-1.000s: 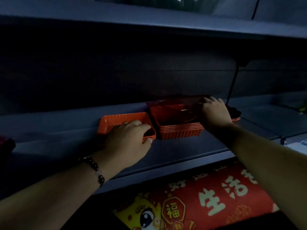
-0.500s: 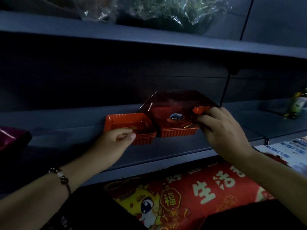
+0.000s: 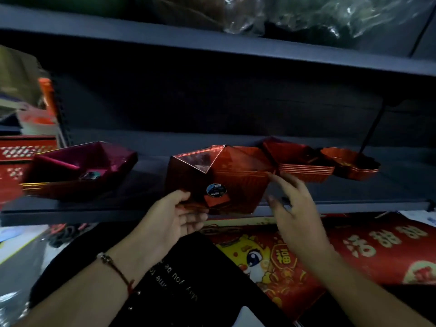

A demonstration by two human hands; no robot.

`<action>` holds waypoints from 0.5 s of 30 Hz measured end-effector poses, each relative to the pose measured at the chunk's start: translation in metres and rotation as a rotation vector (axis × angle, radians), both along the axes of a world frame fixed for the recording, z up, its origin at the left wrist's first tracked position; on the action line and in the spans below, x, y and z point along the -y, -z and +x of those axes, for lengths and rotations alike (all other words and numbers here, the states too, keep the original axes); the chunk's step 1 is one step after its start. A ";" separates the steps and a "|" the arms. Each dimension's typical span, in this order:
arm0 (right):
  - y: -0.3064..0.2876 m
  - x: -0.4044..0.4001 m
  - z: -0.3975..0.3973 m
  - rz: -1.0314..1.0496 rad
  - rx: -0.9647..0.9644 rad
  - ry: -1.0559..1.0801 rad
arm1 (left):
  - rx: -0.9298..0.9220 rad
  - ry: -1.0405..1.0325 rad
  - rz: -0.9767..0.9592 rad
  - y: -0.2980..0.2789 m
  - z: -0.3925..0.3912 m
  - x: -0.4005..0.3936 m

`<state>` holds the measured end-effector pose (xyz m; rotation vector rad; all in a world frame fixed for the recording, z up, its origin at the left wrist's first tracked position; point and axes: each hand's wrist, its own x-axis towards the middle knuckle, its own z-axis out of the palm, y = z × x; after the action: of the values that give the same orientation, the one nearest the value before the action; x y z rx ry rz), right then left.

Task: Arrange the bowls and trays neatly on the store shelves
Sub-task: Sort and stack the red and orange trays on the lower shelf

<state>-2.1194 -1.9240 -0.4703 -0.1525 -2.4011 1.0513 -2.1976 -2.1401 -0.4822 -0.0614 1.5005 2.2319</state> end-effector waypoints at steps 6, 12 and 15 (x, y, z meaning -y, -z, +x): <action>0.021 0.084 -0.027 -0.987 0.187 -0.066 | -0.150 -0.057 0.009 0.012 0.001 0.041; 0.023 0.109 -0.039 -1.105 0.143 -0.036 | -0.304 -0.183 -0.211 0.013 0.001 0.077; 0.022 0.120 -0.041 -1.152 0.126 -0.155 | -0.451 -0.336 -0.329 0.016 -0.006 0.092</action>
<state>-2.1602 -2.0438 -0.4920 -0.4252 -1.6135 2.4183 -2.2031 -2.2325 -0.4982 0.1035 2.2374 2.3306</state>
